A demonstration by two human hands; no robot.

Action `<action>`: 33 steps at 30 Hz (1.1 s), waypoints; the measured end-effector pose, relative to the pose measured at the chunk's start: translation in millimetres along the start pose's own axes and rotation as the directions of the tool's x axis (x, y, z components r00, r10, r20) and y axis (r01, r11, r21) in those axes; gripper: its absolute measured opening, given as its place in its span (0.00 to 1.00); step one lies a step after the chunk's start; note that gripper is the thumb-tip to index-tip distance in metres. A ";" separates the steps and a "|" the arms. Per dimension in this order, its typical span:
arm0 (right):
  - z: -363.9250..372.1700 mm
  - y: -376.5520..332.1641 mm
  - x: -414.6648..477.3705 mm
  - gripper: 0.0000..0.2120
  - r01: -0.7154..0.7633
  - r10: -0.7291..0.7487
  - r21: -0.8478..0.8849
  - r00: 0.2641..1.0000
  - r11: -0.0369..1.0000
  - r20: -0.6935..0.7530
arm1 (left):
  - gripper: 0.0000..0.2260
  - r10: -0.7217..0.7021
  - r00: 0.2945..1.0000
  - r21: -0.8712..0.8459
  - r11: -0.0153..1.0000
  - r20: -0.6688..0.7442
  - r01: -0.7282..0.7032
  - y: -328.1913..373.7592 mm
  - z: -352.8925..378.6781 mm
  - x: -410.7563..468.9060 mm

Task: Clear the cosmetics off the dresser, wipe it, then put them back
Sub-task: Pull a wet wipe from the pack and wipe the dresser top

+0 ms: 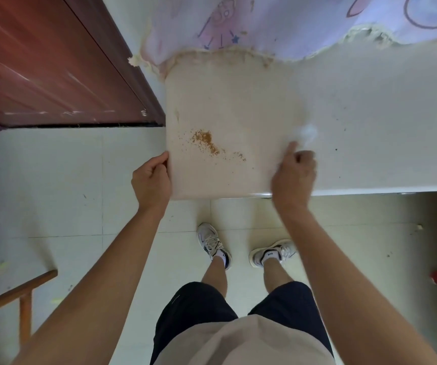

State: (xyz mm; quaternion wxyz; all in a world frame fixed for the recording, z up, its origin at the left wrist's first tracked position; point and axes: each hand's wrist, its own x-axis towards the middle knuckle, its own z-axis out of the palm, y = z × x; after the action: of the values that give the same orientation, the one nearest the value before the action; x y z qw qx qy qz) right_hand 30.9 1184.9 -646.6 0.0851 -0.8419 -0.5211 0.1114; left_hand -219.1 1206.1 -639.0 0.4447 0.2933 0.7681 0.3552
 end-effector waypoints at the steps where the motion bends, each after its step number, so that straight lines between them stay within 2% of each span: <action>1: 7.6 -23.5 -9.8 0.28 0.084 -0.085 0.040 0.996 0.996 0.014 | 0.17 -0.001 1.000 -0.002 1.000 0.001 0.001 -0.1 -0.1 -0.3; 4: 18.6 -85.9 -31.1 0.27 0.252 -0.276 0.223 0.958 0.942 0.082 | 0.17 -0.021 1.000 0.001 1.000 0.011 0.021 -2.0 -1.8 1.0; 7: 10.6 -107.8 -31.7 0.22 0.208 -0.316 0.412 0.925 0.887 0.213 | 0.17 -0.036 0.999 -0.009 0.999 0.007 0.036 -5.3 -7.4 -5.2; 9: -2.7 -94.5 -17.4 0.19 0.166 -0.268 0.504 0.954 0.848 0.136 | 0.17 -0.050 0.999 -0.027 0.998 0.009 0.050 -4.5 -10.4 -8.5; 12: -10.1 -40.3 15.9 0.18 0.123 -0.130 0.449 0.991 0.885 -0.015 | 0.17 -0.065 0.998 -0.050 0.997 0.025 0.066 -2.1 -13.2 -7.3; 14: -11.1 -1.9 27.2 0.19 0.027 -0.021 0.305 1.000 0.952 -0.023 | 0.17 -0.064 0.998 -0.034 0.997 0.024 0.065 -2.5 -13.8 -7.4; 16: -8.2 9.7 27.3 0.20 -0.006 0.009 0.146 1.000 0.989 -0.016 | 0.17 -0.058 0.998 -0.025 0.998 0.016 0.058 -4.1 -13.6 -8.0; 19: 6.3 -28.2 13.8 0.22 0.142 -0.144 0.068 0.989 0.988 0.019 | 0.19 -0.050 0.999 -0.019 0.999 0.016 0.050 -3.9 -12.7 -8.9; 21: 21.6 -70.9 -0.9 0.21 0.301 -0.301 0.050 0.954 0.952 -0.008 | 0.19 -0.074 0.997 -0.034 0.997 0.034 0.075 -2.4 -13.5 -9.5; 23: 32.3 -114.2 -16.2 0.21 0.404 -0.405 0.029 0.914 0.914 0.024 | 0.18 -0.116 0.991 -0.031 0.993 0.070 0.118 -0.5 -18.1 -9.6; 27: 38.8 -164.1 -29.8 0.23 0.474 -0.486 0.107 0.854 0.874 0.188 | 0.16 -0.211 0.975 0.068 0.976 0.073 0.206 -3.7 -36.0 -3.7; 30: 31.7 -162.9 -23.1 0.17 0.452 -0.547 0.363 0.807 0.815 0.223 | 0.14 -0.233 0.972 0.105 0.967 -0.003 0.233 -7.4 -45.0 -1.8; 31: 26.3 -155.3 -16.7 0.15 0.421 -0.546 0.448 0.815 0.788 0.194 | 0.14 -0.246 0.969 0.095 0.965 -0.007 0.246 -7.8 -45.5 -1.6; 33: 14.4 -130.6 7.2 0.15 0.369 -0.473 0.483 0.874 0.794 0.110 | 0.14 -0.278 0.960 0.062 0.959 0.022 0.276 -6.2 -41.9 -1.4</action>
State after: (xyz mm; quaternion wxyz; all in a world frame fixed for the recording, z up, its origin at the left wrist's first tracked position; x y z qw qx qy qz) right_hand -82.1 1249.5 -627.3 0.2396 -0.6428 -0.6627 0.3006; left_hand -256.7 1189.5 -628.6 0.4929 0.2011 0.8047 0.2626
